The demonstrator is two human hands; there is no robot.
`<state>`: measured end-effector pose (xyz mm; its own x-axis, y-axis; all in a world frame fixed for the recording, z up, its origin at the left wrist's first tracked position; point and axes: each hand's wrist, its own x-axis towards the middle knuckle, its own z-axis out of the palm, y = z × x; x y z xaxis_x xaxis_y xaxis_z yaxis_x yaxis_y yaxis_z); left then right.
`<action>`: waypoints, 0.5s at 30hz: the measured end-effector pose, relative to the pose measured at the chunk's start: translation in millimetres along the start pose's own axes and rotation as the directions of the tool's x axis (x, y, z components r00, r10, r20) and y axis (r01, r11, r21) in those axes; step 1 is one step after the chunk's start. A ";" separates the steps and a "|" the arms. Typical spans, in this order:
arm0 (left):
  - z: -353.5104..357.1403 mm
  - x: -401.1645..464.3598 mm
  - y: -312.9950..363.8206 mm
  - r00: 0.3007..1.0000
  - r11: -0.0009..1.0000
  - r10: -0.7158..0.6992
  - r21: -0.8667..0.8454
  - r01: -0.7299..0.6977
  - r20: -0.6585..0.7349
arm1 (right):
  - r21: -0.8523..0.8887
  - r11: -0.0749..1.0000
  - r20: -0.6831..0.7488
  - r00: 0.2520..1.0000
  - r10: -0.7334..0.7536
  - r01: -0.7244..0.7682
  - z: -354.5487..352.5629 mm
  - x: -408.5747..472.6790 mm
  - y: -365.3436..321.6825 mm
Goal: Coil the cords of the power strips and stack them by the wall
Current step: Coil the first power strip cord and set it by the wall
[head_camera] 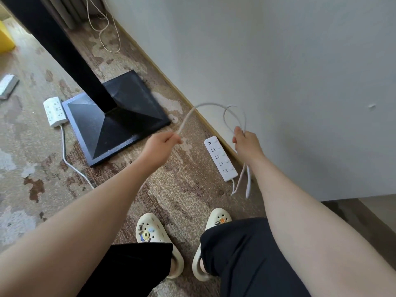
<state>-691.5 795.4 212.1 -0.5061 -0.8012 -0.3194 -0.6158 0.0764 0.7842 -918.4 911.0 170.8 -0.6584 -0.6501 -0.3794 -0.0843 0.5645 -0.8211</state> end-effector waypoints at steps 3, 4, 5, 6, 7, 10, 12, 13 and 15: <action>24.7 4.2 31.6 0.990 0.997 0.065 0.025 -0.069 0.128 | 0.081 0.997 0.091 0.996 0.003 -0.010 8.4 -3.0 -5.8; 32.0 4.9 33.5 0.986 0.997 0.038 0.058 -0.048 0.160 | 0.124 0.992 0.109 0.994 0.003 -0.017 8.3 -4.0 -5.8; 38.8 4.9 32.8 0.983 0.995 0.001 0.093 -0.019 0.184 | 0.156 0.987 0.127 0.992 0.004 -0.024 7.3 -4.9 -5.5; 45.6 3.8 31.3 0.980 0.993 -0.026 0.118 0.002 0.198 | 0.175 0.984 0.146 0.989 0.006 -0.032 6.0 -5.9 -5.3; 52.5 2.2 30.5 0.979 0.992 -0.031 0.127 0.005 0.204 | 0.183 0.983 0.163 0.987 0.005 -0.036 5.0 -6.6 -5.5; 72.5 0.3 33.7 0.974 0.990 0.000 0.141 -0.033 0.227 | 0.188 0.982 0.197 0.980 -0.019 -0.018 4.0 -6.9 -7.7; 80.0 2.0 37.7 0.968 0.989 -0.013 0.143 -0.024 0.251 | 0.189 0.982 0.219 0.975 -0.044 0.002 4.2 -7.8 -10.2; 82.1 3.0 39.9 0.965 0.987 -0.011 0.158 -0.032 0.262 | 0.192 0.981 0.233 0.971 -0.059 0.013 4.2 -8.0 -10.6; 85.9 4.1 43.4 0.961 0.972 0.022 0.221 -0.085 0.274 | 0.215 0.976 0.252 0.964 -0.080 0.025 3.6 -8.1 -9.4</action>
<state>-772.2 846.4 199.1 -0.6657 -0.6058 -0.4358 -0.6886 0.2736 0.6715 -909.6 909.2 180.0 -0.4394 -0.8005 -0.4077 0.0619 0.4258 -0.9027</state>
